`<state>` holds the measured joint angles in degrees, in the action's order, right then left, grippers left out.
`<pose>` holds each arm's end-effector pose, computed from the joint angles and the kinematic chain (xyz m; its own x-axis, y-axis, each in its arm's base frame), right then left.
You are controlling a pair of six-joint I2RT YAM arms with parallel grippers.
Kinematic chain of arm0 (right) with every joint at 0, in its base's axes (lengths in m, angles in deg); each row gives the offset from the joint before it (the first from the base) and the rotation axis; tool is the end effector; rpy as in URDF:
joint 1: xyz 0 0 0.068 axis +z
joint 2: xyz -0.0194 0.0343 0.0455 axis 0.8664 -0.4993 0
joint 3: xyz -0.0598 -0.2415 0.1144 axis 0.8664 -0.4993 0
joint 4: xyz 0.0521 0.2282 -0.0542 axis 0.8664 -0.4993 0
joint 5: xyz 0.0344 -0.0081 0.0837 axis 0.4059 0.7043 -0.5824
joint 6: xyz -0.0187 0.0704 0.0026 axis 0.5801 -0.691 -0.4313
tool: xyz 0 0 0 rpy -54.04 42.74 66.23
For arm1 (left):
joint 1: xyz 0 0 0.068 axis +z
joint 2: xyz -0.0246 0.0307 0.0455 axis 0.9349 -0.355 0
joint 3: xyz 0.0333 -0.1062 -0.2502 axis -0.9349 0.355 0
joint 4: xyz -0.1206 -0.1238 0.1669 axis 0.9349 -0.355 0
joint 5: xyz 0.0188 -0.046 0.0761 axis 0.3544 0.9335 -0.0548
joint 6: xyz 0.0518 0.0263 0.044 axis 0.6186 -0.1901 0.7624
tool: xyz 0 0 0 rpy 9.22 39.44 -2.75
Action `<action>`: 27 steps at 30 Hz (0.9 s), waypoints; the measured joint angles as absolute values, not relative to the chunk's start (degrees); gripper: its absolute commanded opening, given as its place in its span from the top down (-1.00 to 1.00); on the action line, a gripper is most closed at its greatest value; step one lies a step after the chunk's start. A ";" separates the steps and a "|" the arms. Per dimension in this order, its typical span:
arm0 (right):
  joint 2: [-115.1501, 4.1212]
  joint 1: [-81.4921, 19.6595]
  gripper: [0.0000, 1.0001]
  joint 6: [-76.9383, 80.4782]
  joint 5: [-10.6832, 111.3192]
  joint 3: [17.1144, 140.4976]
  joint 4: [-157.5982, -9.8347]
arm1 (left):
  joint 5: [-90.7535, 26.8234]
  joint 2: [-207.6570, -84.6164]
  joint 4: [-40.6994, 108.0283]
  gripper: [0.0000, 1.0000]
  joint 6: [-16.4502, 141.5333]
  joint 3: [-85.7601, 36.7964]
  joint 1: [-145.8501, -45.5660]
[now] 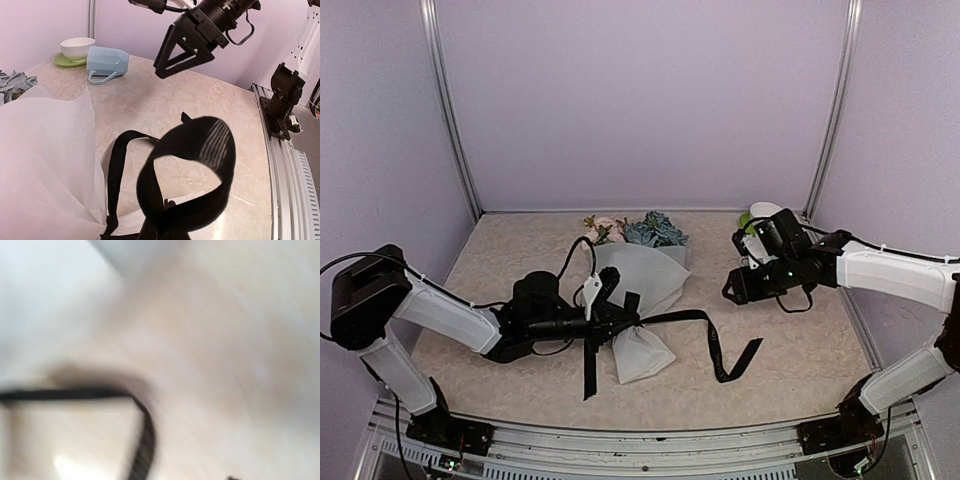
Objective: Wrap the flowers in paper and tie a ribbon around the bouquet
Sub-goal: Cross the half-tied ribbon over the folded bouquet.
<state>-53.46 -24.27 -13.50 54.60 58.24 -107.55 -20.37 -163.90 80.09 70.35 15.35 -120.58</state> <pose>0.2302 0.1703 0.2378 -0.7933 -0.1092 -0.5989 -0.3420 0.8938 0.2902 0.1858 -0.2654 0.1854 -0.1946 0.1446 -0.9702 0.9312 0.3381 -0.1364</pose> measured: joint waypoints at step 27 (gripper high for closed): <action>-58.16 -11.20 1.00 -18.31 44.72 42.96 -110.93 | -21.33 -164.42 76.79 1.00 71.92 13.60 -121.83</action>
<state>-58.16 -11.20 -18.31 44.72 42.96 -110.93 -21.33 -164.42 76.79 71.92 13.60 -121.83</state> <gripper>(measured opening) 0.004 0.007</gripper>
